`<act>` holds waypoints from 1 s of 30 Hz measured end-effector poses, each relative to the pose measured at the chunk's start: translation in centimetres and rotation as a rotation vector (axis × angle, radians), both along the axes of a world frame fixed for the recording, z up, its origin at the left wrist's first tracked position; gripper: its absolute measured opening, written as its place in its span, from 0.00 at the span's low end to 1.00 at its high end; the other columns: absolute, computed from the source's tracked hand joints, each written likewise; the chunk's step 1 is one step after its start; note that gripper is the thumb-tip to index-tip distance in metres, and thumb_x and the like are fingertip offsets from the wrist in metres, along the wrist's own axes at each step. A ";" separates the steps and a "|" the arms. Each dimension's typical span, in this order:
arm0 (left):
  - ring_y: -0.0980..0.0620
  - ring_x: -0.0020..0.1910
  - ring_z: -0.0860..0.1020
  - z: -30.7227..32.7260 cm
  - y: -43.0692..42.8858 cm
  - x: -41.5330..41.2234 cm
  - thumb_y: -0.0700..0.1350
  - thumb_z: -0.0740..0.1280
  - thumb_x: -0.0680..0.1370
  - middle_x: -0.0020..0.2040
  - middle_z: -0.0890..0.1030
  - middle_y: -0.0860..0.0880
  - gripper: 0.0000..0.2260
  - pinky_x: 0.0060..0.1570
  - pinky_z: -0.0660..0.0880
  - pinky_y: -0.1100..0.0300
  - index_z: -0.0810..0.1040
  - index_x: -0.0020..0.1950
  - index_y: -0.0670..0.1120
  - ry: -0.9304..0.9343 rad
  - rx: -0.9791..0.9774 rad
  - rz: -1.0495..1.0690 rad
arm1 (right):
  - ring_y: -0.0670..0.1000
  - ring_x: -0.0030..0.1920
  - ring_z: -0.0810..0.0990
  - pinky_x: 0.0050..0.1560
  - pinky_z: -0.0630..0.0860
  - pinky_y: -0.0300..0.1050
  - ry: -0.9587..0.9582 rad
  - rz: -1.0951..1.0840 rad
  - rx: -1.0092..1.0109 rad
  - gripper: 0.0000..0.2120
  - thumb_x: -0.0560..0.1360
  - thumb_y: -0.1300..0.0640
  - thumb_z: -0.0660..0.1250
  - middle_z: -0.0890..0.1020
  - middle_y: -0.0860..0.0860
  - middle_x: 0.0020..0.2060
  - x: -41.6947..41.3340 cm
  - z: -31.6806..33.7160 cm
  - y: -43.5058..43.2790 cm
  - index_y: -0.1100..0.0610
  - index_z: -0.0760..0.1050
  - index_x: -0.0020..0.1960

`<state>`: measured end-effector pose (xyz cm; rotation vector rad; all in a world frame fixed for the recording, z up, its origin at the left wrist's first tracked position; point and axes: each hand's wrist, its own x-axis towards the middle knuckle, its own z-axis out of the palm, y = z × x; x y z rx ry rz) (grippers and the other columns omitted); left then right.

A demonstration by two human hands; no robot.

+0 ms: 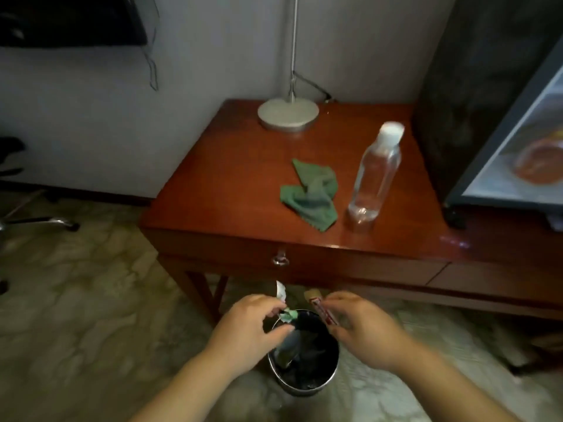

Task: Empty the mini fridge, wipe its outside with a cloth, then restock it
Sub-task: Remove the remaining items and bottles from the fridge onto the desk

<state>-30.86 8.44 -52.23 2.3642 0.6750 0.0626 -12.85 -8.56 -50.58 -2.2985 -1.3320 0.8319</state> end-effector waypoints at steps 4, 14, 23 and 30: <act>0.62 0.53 0.75 -15.6 0.0 1.2 0.61 0.72 0.75 0.53 0.78 0.61 0.18 0.55 0.74 0.65 0.80 0.62 0.57 0.115 -0.020 -0.076 | 0.47 0.61 0.76 0.59 0.72 0.38 0.059 -0.015 -0.079 0.20 0.76 0.56 0.68 0.77 0.43 0.62 -0.1 -16.0 0.8 0.46 0.77 0.67; 0.60 0.58 0.75 -16.2 -1.4 3.0 0.61 0.72 0.75 0.57 0.77 0.60 0.21 0.59 0.74 0.62 0.77 0.67 0.58 0.253 0.048 -0.194 | 0.48 0.69 0.72 0.64 0.68 0.37 0.053 -0.139 -0.134 0.29 0.76 0.47 0.71 0.72 0.46 0.71 1.0 -16.0 -3.4 0.47 0.69 0.75; 0.64 0.60 0.72 27.5 -6.7 10.5 0.63 0.70 0.76 0.60 0.75 0.65 0.23 0.60 0.70 0.66 0.73 0.69 0.61 0.021 0.177 -0.295 | 0.44 0.69 0.72 0.66 0.61 0.28 -0.097 -0.296 -0.001 0.30 0.72 0.46 0.74 0.74 0.44 0.69 5.3 26.9 -11.7 0.48 0.73 0.72; 0.63 0.59 0.74 42.2 -12.9 17.6 0.61 0.71 0.76 0.59 0.77 0.62 0.23 0.58 0.71 0.67 0.75 0.69 0.59 -0.222 0.284 -0.402 | 0.42 0.72 0.69 0.72 0.64 0.38 -0.277 -0.432 0.194 0.29 0.73 0.42 0.74 0.71 0.40 0.72 8.7 41.6 -19.2 0.43 0.71 0.72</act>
